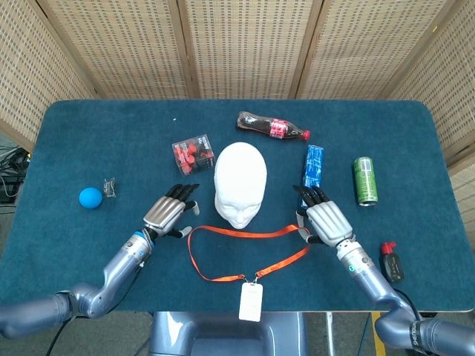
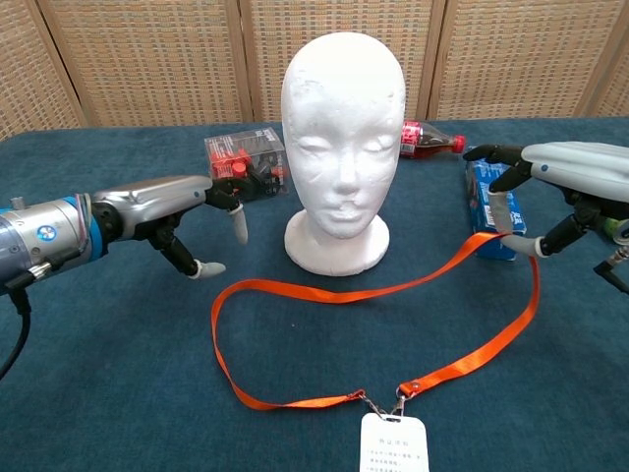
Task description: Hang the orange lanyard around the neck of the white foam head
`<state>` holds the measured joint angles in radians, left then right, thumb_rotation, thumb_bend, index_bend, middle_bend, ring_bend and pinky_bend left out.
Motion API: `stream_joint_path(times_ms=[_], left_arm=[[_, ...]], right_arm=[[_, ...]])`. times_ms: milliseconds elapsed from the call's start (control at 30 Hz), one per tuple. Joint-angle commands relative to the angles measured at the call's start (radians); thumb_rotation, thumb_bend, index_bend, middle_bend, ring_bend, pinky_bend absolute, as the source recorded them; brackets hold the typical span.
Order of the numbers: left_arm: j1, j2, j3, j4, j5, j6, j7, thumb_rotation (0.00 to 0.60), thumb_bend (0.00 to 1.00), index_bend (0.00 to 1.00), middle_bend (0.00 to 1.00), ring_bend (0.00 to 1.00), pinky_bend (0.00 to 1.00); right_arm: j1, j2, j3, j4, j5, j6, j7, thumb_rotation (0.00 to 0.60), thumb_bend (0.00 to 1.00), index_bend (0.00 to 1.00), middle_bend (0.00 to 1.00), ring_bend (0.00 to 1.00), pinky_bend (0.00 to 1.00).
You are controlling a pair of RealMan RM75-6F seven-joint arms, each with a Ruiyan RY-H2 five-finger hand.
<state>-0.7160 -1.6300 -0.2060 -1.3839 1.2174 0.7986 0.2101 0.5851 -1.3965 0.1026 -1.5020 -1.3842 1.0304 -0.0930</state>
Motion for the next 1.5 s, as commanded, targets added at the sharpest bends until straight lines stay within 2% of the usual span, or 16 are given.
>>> stream_joint_path(times_ms=[33, 467, 633, 867, 1167, 1367, 1500], left_arm=[[-0.019, -0.029, 0.003, 0.024, -0.032, -0.013, 0.022, 0.600, 0.34, 0.43, 0.00, 0.00, 0.00], [-0.043, -0.124, 0.039, 0.117, -0.053, 0.005, 0.037, 0.600, 0.37, 0.47, 0.00, 0.00, 0.00], [-0.047, -0.142, 0.038, 0.133, -0.065, 0.003, 0.022, 0.600, 0.44, 0.52, 0.00, 0.00, 0.00], [-0.055, -0.157, 0.040, 0.143, -0.080, 0.003, 0.025, 0.600, 0.46, 0.54, 0.00, 0.00, 0.00], [-0.057, -0.163, 0.044, 0.135, -0.078, 0.016, 0.022, 0.600, 0.48, 0.66, 0.00, 0.00, 0.00], [-0.028, -0.126, 0.069, 0.088, 0.021, 0.097, -0.032, 0.600, 0.48, 0.69, 0.00, 0.00, 0.00], [0.020, -0.079, 0.117, 0.050, 0.171, 0.228, -0.129, 0.600, 0.48, 0.69, 0.00, 0.00, 0.00]], right_arm=[[0.001, 0.000, -0.001, 0.003, -0.002, 0.000, -0.001, 0.600, 0.62, 0.68, 0.00, 0.00, 0.00], [-0.002, -0.005, -0.011, 0.014, -0.010, -0.002, -0.002, 0.600, 0.62, 0.69, 0.00, 0.00, 0.00], [-0.003, -0.008, -0.013, 0.022, -0.012, -0.002, 0.000, 0.600, 0.62, 0.69, 0.00, 0.00, 0.00], [-0.003, -0.010, -0.014, 0.028, -0.014, -0.003, 0.008, 0.600, 0.62, 0.69, 0.00, 0.00, 0.00], [-0.007, -0.007, -0.018, 0.023, -0.024, 0.003, 0.017, 0.600, 0.62, 0.69, 0.00, 0.00, 0.00], [-0.023, 0.019, -0.029, -0.005, -0.067, 0.043, 0.044, 0.600, 0.62, 0.69, 0.00, 0.00, 0.00], [-0.042, 0.048, -0.037, -0.039, -0.127, 0.105, 0.091, 0.600, 0.62, 0.69, 0.00, 0.00, 0.00]])
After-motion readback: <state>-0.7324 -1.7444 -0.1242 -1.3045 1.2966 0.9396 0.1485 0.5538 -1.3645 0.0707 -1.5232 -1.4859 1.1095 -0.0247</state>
